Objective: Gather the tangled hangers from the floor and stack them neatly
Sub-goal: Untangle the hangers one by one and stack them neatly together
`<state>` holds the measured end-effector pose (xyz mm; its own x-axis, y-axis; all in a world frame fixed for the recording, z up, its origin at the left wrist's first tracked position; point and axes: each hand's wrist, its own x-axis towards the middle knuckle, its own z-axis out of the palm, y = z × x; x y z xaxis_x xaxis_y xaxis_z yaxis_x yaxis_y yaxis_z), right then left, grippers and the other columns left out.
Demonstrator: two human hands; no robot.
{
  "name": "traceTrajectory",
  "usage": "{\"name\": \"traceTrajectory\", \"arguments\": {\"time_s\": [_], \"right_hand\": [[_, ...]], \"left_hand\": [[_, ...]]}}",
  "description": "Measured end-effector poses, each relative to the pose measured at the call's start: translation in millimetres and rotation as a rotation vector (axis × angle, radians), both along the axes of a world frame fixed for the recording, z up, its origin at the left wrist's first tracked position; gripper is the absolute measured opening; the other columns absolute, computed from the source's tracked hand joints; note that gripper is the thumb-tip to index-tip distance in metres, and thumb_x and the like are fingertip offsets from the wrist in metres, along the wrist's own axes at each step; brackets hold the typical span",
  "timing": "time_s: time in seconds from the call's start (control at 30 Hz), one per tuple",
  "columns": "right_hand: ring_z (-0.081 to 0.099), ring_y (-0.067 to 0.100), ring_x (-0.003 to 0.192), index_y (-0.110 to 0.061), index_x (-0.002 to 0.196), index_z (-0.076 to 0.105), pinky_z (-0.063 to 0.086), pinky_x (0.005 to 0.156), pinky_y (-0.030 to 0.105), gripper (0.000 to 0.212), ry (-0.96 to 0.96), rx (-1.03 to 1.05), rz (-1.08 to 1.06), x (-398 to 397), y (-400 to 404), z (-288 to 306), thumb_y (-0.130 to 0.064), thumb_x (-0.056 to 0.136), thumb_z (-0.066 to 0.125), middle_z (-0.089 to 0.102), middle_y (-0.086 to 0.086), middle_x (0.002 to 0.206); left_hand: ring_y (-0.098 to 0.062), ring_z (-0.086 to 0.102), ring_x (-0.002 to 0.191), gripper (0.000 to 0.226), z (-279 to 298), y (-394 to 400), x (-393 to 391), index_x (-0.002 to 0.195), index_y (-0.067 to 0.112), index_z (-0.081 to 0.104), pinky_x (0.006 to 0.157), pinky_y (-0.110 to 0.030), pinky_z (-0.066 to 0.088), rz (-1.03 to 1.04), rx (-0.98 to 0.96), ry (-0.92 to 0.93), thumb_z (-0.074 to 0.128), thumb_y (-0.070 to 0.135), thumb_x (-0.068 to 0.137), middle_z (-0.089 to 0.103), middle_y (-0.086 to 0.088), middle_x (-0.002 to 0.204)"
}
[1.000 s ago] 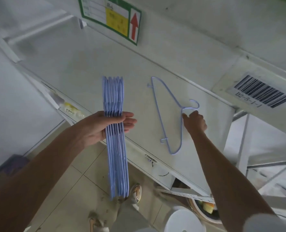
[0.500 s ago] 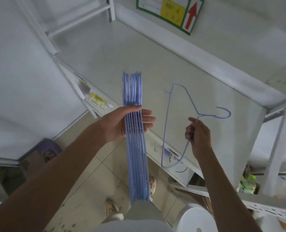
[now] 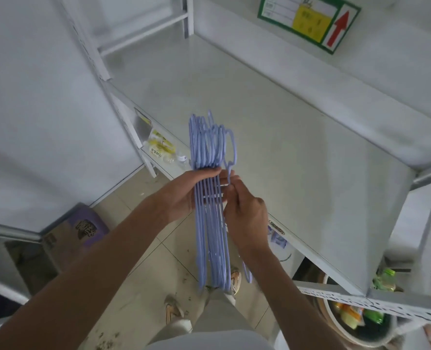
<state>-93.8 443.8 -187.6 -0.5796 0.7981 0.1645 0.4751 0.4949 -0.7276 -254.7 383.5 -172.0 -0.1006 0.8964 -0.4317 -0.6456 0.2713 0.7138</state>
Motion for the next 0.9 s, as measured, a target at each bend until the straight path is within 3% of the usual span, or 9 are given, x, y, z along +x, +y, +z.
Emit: {"name": "traceTrajectory", "arguments": {"time_s": [0.07,0.13,0.2,0.27,0.33,0.4,0.53,0.63,0.9], "right_hand": [[0.035,0.017,0.037,-0.015,0.116,0.069,0.024,0.041,0.023,0.027,-0.155,0.219,-0.045,-7.2,-7.3,-1.3,-0.02,0.107,0.044,0.042,-0.004,0.048],[0.039,0.019,0.041,-0.013,0.105,0.066,0.028,0.044,0.027,0.026,-0.193,0.18,-0.024,-14.6,-13.7,-3.5,-0.021,0.107,0.041,0.044,-0.004,0.051],[0.054,0.024,0.051,-0.016,0.094,0.059,0.044,0.05,0.038,0.028,-0.115,-0.117,0.02,-19.3,-17.1,-4.0,-0.025,0.108,0.037,0.056,-0.001,0.058],[0.07,0.024,0.069,-0.017,0.094,0.066,0.06,0.069,0.046,0.038,-0.028,-0.536,0.034,-23.5,-21.7,1.1,-0.04,0.109,0.038,0.072,0.004,0.075],[0.078,0.031,0.082,-0.012,0.103,0.074,0.064,0.083,0.047,0.058,0.077,-1.061,0.103,-22.6,-32.8,5.4,-0.059,0.105,0.041,0.079,0.016,0.09],[0.077,0.04,0.084,-0.004,0.114,0.072,0.064,0.082,0.048,0.069,0.184,-1.373,0.261,-13.5,-47.0,1.7,-0.064,0.102,0.042,0.076,0.029,0.098],[0.077,0.038,0.088,-0.005,0.122,0.066,0.064,0.078,0.042,0.055,0.244,-1.446,0.417,2.6,-63.0,-1.8,-0.054,0.1,0.058,0.074,0.03,0.109],[0.076,0.036,0.102,-0.003,0.121,0.07,0.062,0.086,0.039,0.038,0.241,-1.511,0.508,5.8,-75.7,-1.1,-0.034,0.099,0.068,0.073,0.028,0.118],[0.072,0.037,0.112,-0.003,0.123,0.071,0.059,0.093,0.04,0.028,0.284,-1.6,0.529,32.1,-112.5,-2.4,-0.02,0.106,0.058,0.071,0.025,0.124]], "left_hand": [[-0.029,0.061,0.134,0.044,-2.2,-5.2,3.7,0.141,0.005,0.06,0.104,-0.043,0.055,-0.018,0.025,0.011,0.061,0.025,0.101,0.065,-0.012,0.142],[-0.025,0.06,0.134,0.039,-7.3,-11.2,6.5,0.137,0.007,0.064,0.108,-0.04,0.052,-0.008,0.044,0.007,0.062,0.021,0.101,0.066,-0.01,0.142],[-0.024,0.061,0.134,0.037,-12.2,-18.4,7.5,0.136,0.009,0.066,0.106,-0.038,0.054,0.022,0.066,0.006,0.062,0.02,0.101,0.066,-0.01,0.141],[-0.026,0.06,0.135,0.038,-15.2,-26.8,8.2,0.137,0.008,0.065,0.105,-0.04,0.055,0.056,0.094,0.018,0.063,0.021,0.101,0.065,-0.011,0.142],[-0.029,0.058,0.137,0.042,-15.6,-34.9,10.2,0.142,0.005,0.058,0.11,-0.045,0.051,0.087,0.133,0.021,0.058,0.021,0.103,0.062,-0.012,0.146],[-0.03,0.057,0.138,0.042,-14.4,-41.2,12.5,0.146,0.003,0.052,0.111,-0.047,0.049,0.117,0.173,0.011,0.051,0.018,0.108,0.06,-0.013,0.148],[-0.03,0.065,0.128,0.034,-10.4,-56.3,9.3,0.137,0.002,0.061,0.1,-0.036,0.057,0.105,0.177,0.046,0.054,0.014,0.106,0.067,-0.017,0.138],[-0.03,0.071,0.118,0.029,-8.9,-67.6,5.4,0.13,0.0,0.066,0.093,-0.033,0.06,0.067,0.151,0.043,0.058,0.005,0.102,0.07,-0.022,0.131],[-0.036,0.049,0.143,0.055,5.1,-106.4,7.3,0.15,-0.008,0.04,0.116,-0.044,0.044,-0.171,0.202,-0.276,0.053,0.011,0.1,0.046,-0.027,0.155]]}}
